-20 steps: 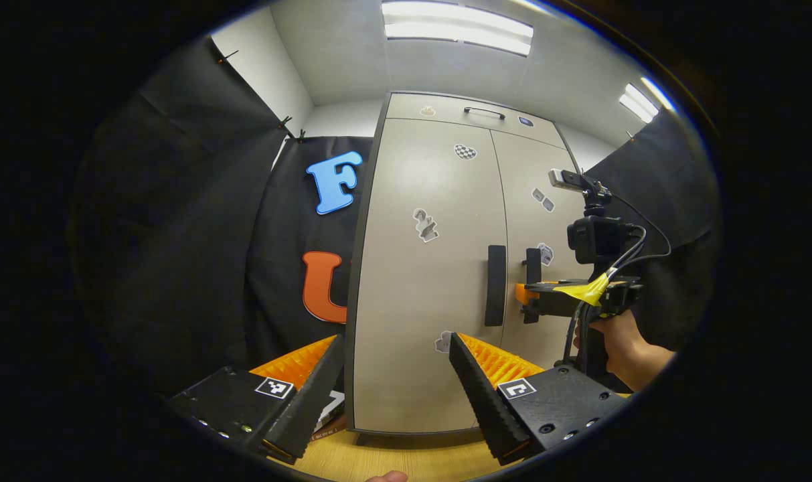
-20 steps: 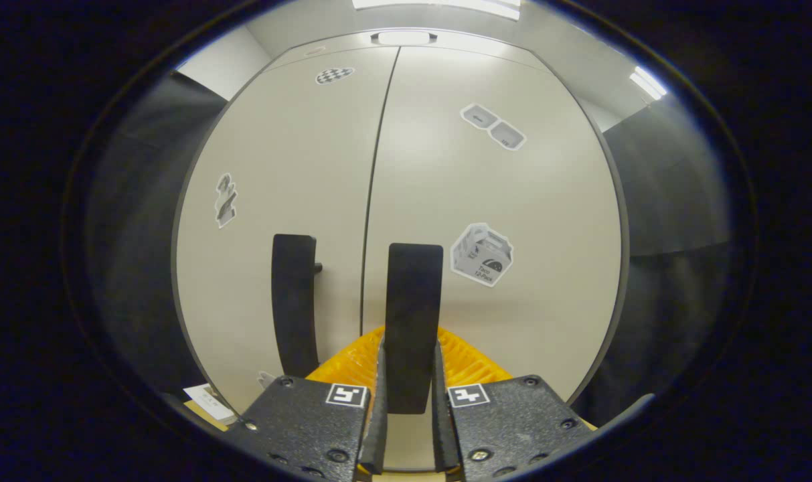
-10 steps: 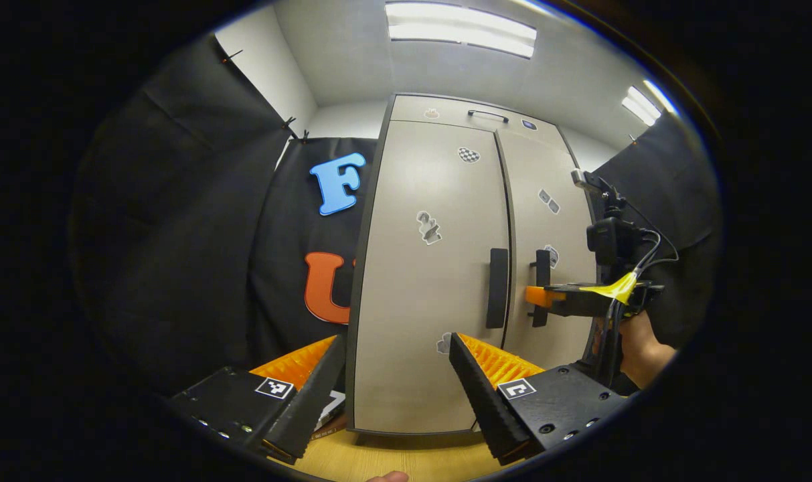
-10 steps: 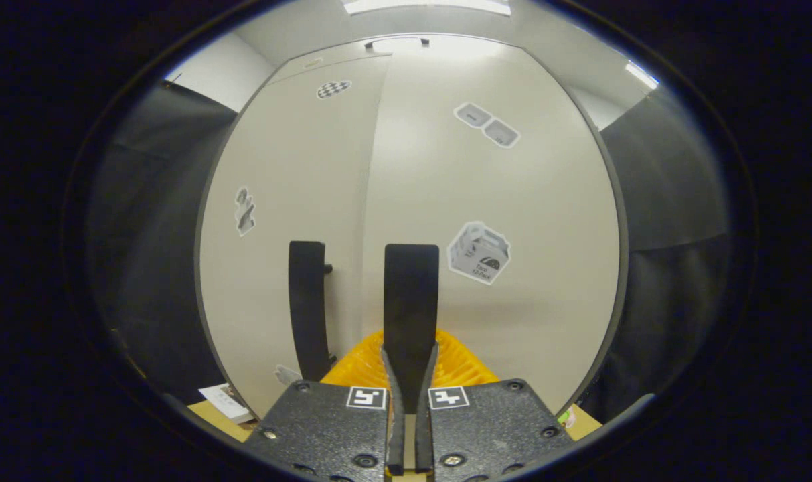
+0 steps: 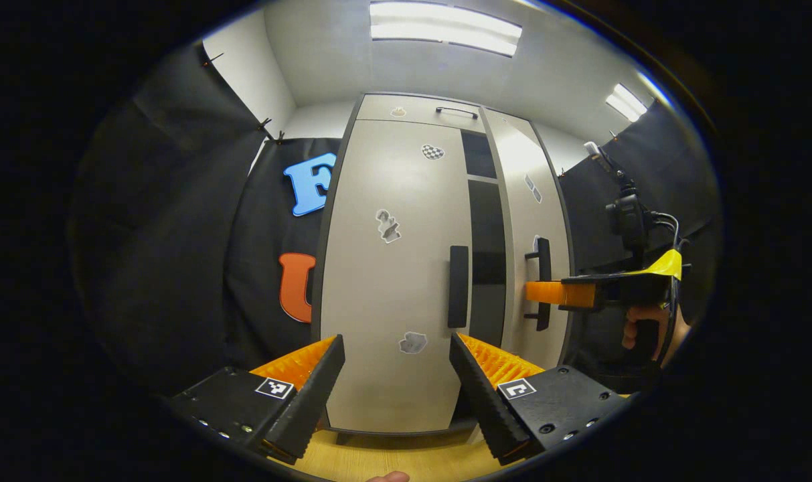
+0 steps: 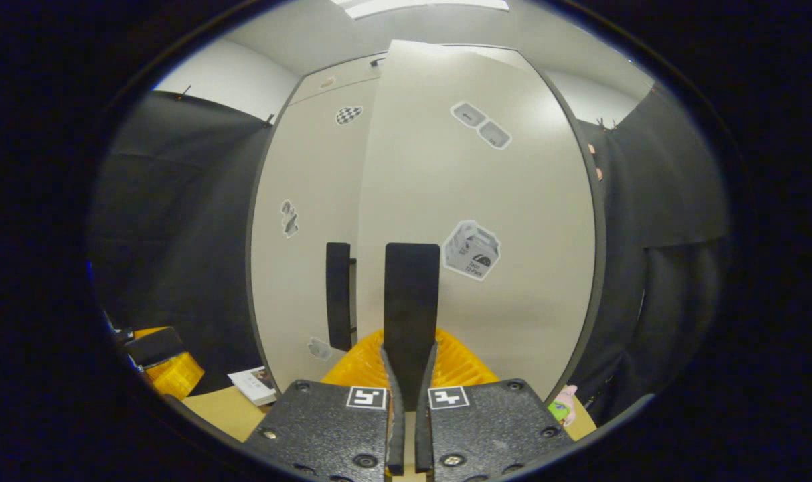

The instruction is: Open the right door of the double-door shoe cabinet with the right hand, and open the left door with the left hand.

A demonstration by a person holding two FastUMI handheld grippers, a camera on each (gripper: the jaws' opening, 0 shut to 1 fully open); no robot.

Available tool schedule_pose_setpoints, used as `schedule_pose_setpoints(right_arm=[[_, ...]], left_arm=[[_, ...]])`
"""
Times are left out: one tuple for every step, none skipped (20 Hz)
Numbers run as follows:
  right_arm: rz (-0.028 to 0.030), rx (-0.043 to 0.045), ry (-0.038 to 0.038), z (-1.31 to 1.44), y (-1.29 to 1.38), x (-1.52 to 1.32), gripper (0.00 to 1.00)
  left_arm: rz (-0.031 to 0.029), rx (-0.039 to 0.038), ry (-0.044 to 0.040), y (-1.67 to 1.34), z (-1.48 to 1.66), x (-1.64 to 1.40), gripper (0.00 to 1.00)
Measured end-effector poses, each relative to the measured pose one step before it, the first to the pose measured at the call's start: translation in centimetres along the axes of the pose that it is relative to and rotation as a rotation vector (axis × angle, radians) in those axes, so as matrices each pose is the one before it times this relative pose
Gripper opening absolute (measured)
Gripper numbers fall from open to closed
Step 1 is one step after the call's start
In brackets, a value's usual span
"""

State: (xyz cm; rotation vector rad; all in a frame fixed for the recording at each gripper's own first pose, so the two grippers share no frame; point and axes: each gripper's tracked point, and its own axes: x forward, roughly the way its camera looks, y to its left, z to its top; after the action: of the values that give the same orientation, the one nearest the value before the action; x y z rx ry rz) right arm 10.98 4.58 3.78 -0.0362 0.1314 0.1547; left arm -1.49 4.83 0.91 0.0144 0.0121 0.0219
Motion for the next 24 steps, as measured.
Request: schedule_pose_setpoints(right_arm=[[0.00858, 0.00011, 0.00254, -0.029, -0.235, -0.752, 0.1], [0.00776, -0.00359, 0.00279, -0.043, -0.347, -0.794, 0.1], [0.00665, 0.00024, 0.00043, -0.054, -0.262, -0.853, 0.1], [0.00419, 0.00437, -0.00314, 0.015, -0.349, -0.72, 0.1], [0.00074, -0.00202, -0.00528, 0.027, -0.455, -0.955, 0.1], [-0.00065, 0.00213, -0.00493, 0.019, -0.413, -0.831, 0.1], [-0.00051, 0.00069, -0.00166, -0.029, -0.513, -0.953, 0.1], [-0.00149, 0.00215, 0.00061, 0.019, -0.627, -1.017, 0.09], [-0.00467, -0.00264, -0.00213, -0.037, -0.62, -0.893, 0.09], [-0.00758, -0.00119, -0.00093, 0.115, -0.821, -0.95, 0.09], [-0.0086, -0.00171, 0.00095, -0.049, -0.881, -0.835, 0.09], [-0.01104, 0.00033, -0.0002, 0.008, -0.891, -0.865, 0.09], [-0.00991, -0.00404, 0.00056, -0.03, -1.053, -0.811, 0.09], [-0.0112, -0.0085, 0.00273, 0.047, -1.043, -0.602, 0.09], [-0.01415, -0.00441, 0.00259, 0.006, -1.117, -0.639, 0.08], [-0.01463, -0.01233, 0.00116, -0.062, -1.076, -0.345, 0.08], [-0.02103, -0.01772, 0.00456, -0.085, -1.157, -0.321, 0.08], [-0.03145, -0.01969, 0.00591, -0.126, -1.363, -0.196, 0.08], [-0.0454, -0.01773, 0.00394, -0.16, -1.778, -0.217, 0.08], [-0.05111, -0.01055, -0.0032, -0.229, -1.804, 0.043, 0.07], [-0.06017, -0.00345, 0.00007, -0.317, -2.075, -0.045, 0.07], [0.01171, 0.04297, -0.01961, 0.115, -0.853, -0.048, 0.06], [0.04393, 0.08716, 0.02115, -0.45, 1.067, 0.443, 0.04], [0.02059, 0.03063, 0.01856, -1.023, 0.377, 0.336, 0.04]], left_arm=[[-0.00675, 0.00432, 0.00214, -0.555, -0.067, 0.044, 0.95], [-0.00392, 0.00265, 0.00104, -0.439, -0.031, -0.047, 0.94], [-0.00168, 0.00048, -0.00357, -0.358, 0.173, 0.02, 0.95], [-0.0013, -0.00199, -0.00429, -0.369, 0.053, 0.005, 0.95], [-0.002, -0.00415, -0.00548, -0.402, 0.087, 0.055, 0.95], [-0.00292, -0.00501, -0.00395, -0.306, 0.113, 0.11, 0.95], [-0.00321, -0.00275, -0.00325, -0.408, 0.117, 0.034, 0.94], [0.00074, 0.00071, -0.0029, -0.363, 0.027, 0.024, 0.95], [-0.00029, 0.00304, -0.00199, -0.38, 0.096, 0.078, 0.94], [-0.00269, 0.00245, -0.00069, -0.405, -0.018, 0.074, 0.94], [-0.00379, 0.00243, 0.00102, -0.479, -0.154, 0.182, 0.94], [-0.00415, 0.00135, 0.00339, -0.557, -0.192, 0.175, 0.94], [-0.00441, -0.00124, 0.00457, -0.455, -0.185, 0.187, 0.94], [-0.00642, -0.00351, 0.00409, -0.568, -0.157, 0.095, 0.94], [-0.00704, -0.00589, 0.0031, -0.667, -0.068, 0.03, 0.95], [-0.00928, -0.00466, 0.00314, -0.715, -0.154, 0.135, 0.95], [-0.00898, -0.00101, 0.00585, -0.734, -0.125, 0.082, 0.95], [-0.00886, 0.0015, 0.00698, -0.725, -0.16, 0.112, 0.94], [-0.00756, 0.00148, 0.00236, -0.59, -0.137, 0.115, 0.95], [-0.00662, 0.00118, -0.00059, -0.588, -0.074, 0.08, 0.95], [-0.00911, 0.00266, -0.00135, -0.514, -0.05, 0.055, 0.95], [-0.00573, 0.00467, 0.00198, -0.408, -0.076, 0.049, 0.95], [-0.00306, 0.0058, 0.00284, -0.187, -0.02, 0.087, 0.95], [-0.00042, 0.00652, 0.00262, -0.229, -0.018, 0.062, 0.95]])
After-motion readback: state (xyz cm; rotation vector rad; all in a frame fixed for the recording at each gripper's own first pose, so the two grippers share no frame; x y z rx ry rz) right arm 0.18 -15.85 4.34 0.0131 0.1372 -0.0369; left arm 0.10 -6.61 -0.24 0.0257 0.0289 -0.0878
